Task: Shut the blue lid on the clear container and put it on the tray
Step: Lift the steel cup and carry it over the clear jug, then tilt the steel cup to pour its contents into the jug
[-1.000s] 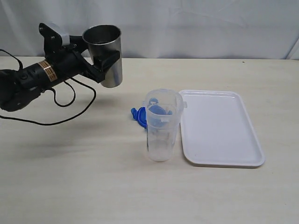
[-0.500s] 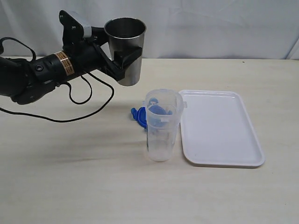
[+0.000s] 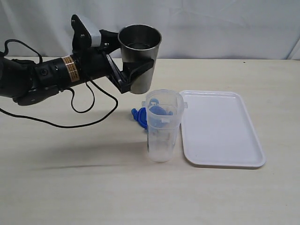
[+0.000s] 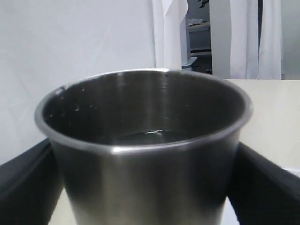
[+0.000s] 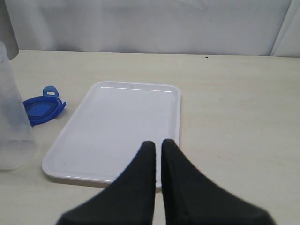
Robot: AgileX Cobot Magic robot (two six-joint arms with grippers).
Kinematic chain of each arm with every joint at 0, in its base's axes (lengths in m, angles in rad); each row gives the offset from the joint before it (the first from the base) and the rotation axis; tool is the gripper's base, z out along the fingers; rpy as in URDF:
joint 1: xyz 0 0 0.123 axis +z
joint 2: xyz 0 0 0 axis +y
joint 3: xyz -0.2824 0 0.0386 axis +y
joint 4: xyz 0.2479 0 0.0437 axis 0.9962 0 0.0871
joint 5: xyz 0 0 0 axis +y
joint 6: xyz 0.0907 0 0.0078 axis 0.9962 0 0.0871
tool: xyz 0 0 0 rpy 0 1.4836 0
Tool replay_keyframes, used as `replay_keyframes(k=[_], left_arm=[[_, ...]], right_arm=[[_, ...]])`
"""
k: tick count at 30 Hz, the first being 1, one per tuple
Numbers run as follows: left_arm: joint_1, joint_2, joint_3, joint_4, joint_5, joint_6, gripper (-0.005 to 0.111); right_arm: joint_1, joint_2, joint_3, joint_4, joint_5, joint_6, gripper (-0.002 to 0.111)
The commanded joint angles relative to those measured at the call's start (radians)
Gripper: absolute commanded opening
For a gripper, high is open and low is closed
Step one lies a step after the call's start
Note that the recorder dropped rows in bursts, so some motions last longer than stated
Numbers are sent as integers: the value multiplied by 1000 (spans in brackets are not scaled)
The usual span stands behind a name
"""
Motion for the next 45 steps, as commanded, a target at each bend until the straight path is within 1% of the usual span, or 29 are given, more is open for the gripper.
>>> replay_keyframes(k=[1, 5, 11, 17, 21, 33, 45], left_arm=[[-2, -24, -9, -19, -123, -4, 0], [-2, -24, -9, 12, -135, 8, 0], [-2, -24, -9, 62, -137, 131, 0], [-2, -24, -9, 63, -137, 212, 0], [-2, -24, -9, 63, -137, 214, 0], [-2, -24, -9, 63, -137, 368, 0], [-2, -24, -9, 52, -126, 463, 0]], right_arm=[[-5, -5, 3, 0, -3, 1, 5], [-5, -5, 3, 0, -3, 1, 5], [-5, -5, 3, 0, -3, 1, 5], [-5, -5, 3, 0, -3, 1, 5], [-5, -5, 3, 0, -3, 1, 5], [-5, -5, 3, 0, -3, 1, 5], [-5, -5, 3, 0, -3, 1, 5]])
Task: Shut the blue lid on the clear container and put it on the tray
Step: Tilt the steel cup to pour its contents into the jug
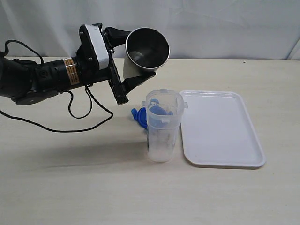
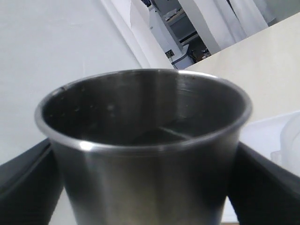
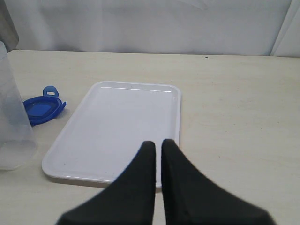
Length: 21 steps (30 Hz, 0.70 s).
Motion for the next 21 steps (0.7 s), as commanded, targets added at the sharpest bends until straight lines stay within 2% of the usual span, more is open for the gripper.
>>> replay_keyframes(k=[1, 21], left_arm=[[-2, -24, -9, -44, -76, 54, 0], [-2, -24, -8, -2, -114, -11, 0]], right_arm=[[-5, -5, 3, 0, -3, 1, 5], [-5, -5, 3, 0, -3, 1, 5]])
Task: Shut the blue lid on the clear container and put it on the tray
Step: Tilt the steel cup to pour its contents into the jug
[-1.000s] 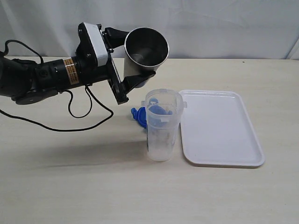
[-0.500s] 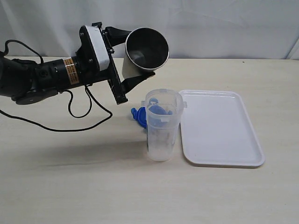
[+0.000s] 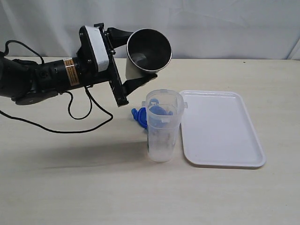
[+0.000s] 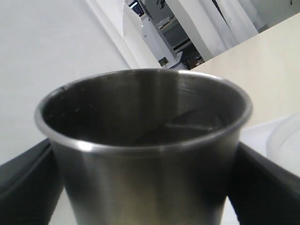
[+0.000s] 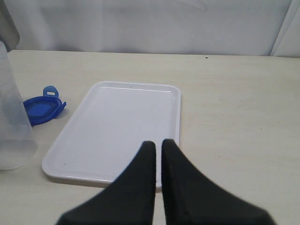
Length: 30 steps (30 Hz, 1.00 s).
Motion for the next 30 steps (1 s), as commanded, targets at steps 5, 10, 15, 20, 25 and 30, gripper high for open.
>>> replay_keyframes(k=[5, 10, 15, 20, 25, 30], left_arm=[[-2, -24, -8, -27, -83, -3, 0], [-2, -24, -8, -27, -83, 53, 0], [-2, -24, -8, 10, -83, 107, 0], [-2, -24, -8, 20, -68, 135, 0], [-2, -24, -8, 62, -68, 160, 0], [-2, -24, -8, 60, -66, 206, 0]], right_arm=[[-5, -5, 3, 0, -3, 1, 5], [-5, -5, 3, 0, -3, 1, 5], [-5, -5, 3, 0, -3, 1, 5], [-5, -5, 3, 0, -3, 1, 5], [-5, -5, 3, 0, -3, 1, 5], [-5, -5, 3, 0, -3, 1, 5]])
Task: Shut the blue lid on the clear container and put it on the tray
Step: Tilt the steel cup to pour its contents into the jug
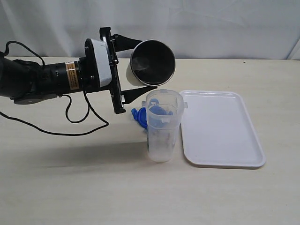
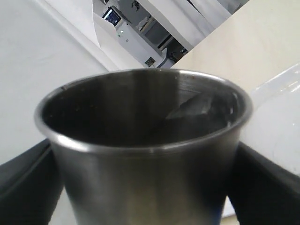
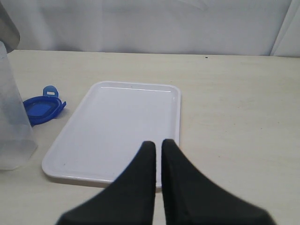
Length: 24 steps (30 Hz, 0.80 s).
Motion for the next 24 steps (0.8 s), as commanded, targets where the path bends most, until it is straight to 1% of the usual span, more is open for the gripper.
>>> replay_keyframes(k=[1, 4, 9, 14, 24], left_arm=[[-2, -24, -8, -38, -64, 55, 0], [-2, -24, -8, -38, -54, 113, 0], [-2, -24, -8, -38, -18, 124, 0], [-2, -24, -8, -41, -7, 187, 0], [-2, -24, -8, -45, -7, 194, 0]], right_arm=[[-5, -5, 3, 0, -3, 1, 5], [-5, -5, 3, 0, -3, 1, 5], [-5, -5, 3, 0, -3, 1, 5], [-5, -5, 3, 0, -3, 1, 5], [-5, -5, 3, 0, -3, 1, 5]])
